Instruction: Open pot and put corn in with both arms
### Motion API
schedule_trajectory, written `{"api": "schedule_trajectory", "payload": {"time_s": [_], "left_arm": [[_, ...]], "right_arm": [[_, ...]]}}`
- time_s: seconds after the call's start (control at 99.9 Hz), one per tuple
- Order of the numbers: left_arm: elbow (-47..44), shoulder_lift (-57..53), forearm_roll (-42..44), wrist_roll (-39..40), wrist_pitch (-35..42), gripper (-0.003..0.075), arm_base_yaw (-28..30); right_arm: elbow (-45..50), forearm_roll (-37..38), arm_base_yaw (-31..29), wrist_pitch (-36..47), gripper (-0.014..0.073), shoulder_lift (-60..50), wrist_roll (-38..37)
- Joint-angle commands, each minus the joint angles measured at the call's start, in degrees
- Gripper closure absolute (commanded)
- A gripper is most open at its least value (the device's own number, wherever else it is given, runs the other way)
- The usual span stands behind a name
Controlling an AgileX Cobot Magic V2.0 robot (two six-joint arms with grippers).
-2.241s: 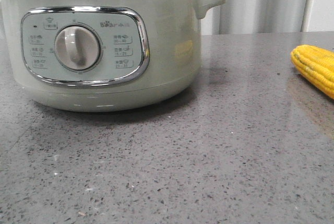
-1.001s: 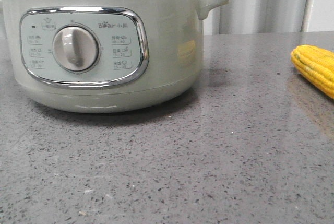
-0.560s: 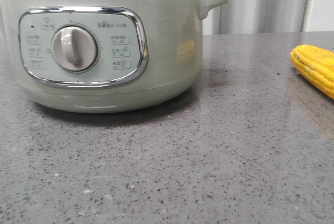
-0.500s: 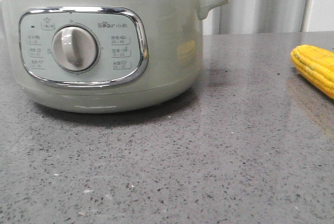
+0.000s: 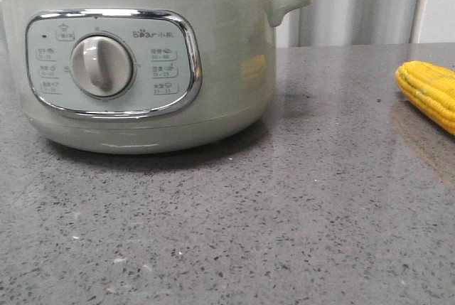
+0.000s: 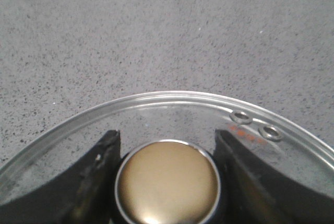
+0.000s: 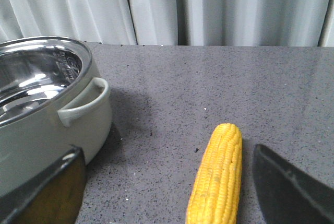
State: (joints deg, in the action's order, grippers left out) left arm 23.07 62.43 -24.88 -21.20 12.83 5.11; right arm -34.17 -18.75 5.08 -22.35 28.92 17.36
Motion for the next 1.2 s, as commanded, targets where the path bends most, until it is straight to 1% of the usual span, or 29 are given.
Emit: {"api": "schedule_trajectory", "payload": {"time_s": [0.0, 0.3, 0.34, 0.41, 0.49, 0.63, 0.7, 0.77, 0.871, 0.931, 1.071, 1.141, 1.191], "left_arm": [[1.94, 0.59, 0.45, 0.49, 7.06, 0.0582, -0.39], [1.94, 5.59, 0.45, 0.49, 6.85, 0.0581, -0.39], [1.94, 6.05, 0.45, 0.49, 6.53, 0.057, -0.39], [1.94, 6.05, 0.45, 0.49, 6.31, 0.0515, -0.39], [1.94, 5.91, 0.45, 0.49, 6.43, 0.0414, -0.39], [1.94, 4.43, 0.45, 0.49, 6.65, 0.0265, -0.39], [1.94, 2.66, 0.45, 0.49, 7.05, 0.0211, -0.39], [2.44, 0.2, 0.45, 0.49, 7.05, 0.0178, -0.39], [3.37, -4.31, 0.45, 0.49, 7.05, 0.0173, -0.49], [3.96, -7.12, 0.45, 0.49, 6.82, 0.0174, -0.6], [5.69, -15.18, 0.23, 0.49, 6.1, 0.0177, -2.66], [6.83, -19.77, 0.23, 0.49, 3.99, 0.0202, -4.48], [7.54, -22.95, 0.23, 0.49, 1.89, 0.0241, -5.96]], "right_arm": [[-2.1, -0.73, 0.04, 3.36, 0.0048, 0.69, 0.47], [-2.1, -0.73, 0.04, 3.14, 0.0048, 0.69, 0.47], [-2.1, -0.73, 0.04, 3.1, 0.0048, 0.69, 0.47], [-2.1, -0.73, 0.04, 3.1, 0.0048, 0.69, 0.47], [-2.1, -0.73, 0.04, 3.1, 0.0048, 0.69, 0.47], [-2.1, -1.27, 0.14, 3.2, 0.0048, 0.69, 0.47], [-2.1, -1.88, 0.51, 3.2, 0.0048, 1.14, 0.47], [-2.1, -2.0, 0.97, 3.2, 0.0048, 2.25, 0.47], [-2.1, -2.3, 1.57, 3.32, 0.0048, 4.96, 0.47], [-2.23, -3.71, 1.57, 3.09, 0.0048, 7.54, 0.47], [-5.17, -4.87, 1.57, -0.9, 0.0048, 16.44, -1.24], [-7.81, -4.87, 1.57, -3.37, 0.0048, 21.71, -1.34], [-10.27, -4.87, 1.57, -4.72, 0.0048, 25.48, -1.34]]}}
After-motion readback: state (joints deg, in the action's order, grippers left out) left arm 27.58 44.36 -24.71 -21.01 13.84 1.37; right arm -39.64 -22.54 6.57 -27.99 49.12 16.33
